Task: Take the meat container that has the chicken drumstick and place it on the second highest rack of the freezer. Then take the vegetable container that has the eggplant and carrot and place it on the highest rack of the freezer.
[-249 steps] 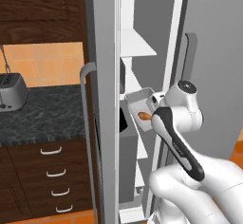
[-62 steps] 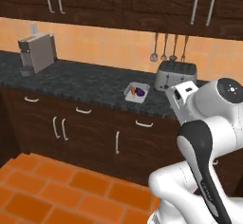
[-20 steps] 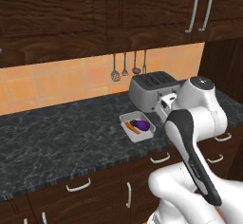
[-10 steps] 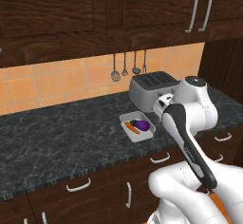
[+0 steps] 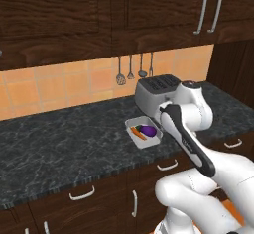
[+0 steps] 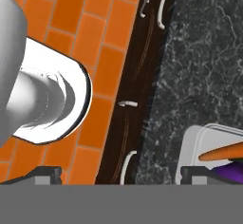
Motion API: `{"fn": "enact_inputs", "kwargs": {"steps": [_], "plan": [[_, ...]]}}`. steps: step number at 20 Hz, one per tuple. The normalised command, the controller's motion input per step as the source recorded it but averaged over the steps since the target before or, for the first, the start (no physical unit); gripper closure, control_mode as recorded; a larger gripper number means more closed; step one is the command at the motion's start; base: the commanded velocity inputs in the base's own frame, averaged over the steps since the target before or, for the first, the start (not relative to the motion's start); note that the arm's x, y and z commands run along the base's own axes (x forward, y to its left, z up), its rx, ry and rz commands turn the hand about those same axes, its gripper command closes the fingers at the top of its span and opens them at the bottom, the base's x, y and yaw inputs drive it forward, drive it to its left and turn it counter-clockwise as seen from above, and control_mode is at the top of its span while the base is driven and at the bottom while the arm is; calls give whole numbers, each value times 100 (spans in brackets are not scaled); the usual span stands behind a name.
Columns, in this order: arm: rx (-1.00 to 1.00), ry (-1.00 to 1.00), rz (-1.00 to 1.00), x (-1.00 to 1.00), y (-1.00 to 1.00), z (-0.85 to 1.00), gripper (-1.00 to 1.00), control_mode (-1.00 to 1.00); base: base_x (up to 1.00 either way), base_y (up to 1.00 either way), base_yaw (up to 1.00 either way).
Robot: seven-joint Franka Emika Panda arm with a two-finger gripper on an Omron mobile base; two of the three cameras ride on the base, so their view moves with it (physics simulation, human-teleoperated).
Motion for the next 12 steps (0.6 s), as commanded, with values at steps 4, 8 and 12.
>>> {"fn": "enact_inputs", "kwargs": {"steps": [4,8,12], "plan": [[0,0,0,44,0,-36,-100,-100,0,0,0],[0,0,0,47,1,-33,-100,-100,0,0,0],[0,1,0,46,8,-31,-100,-100,0,0,0]]}}
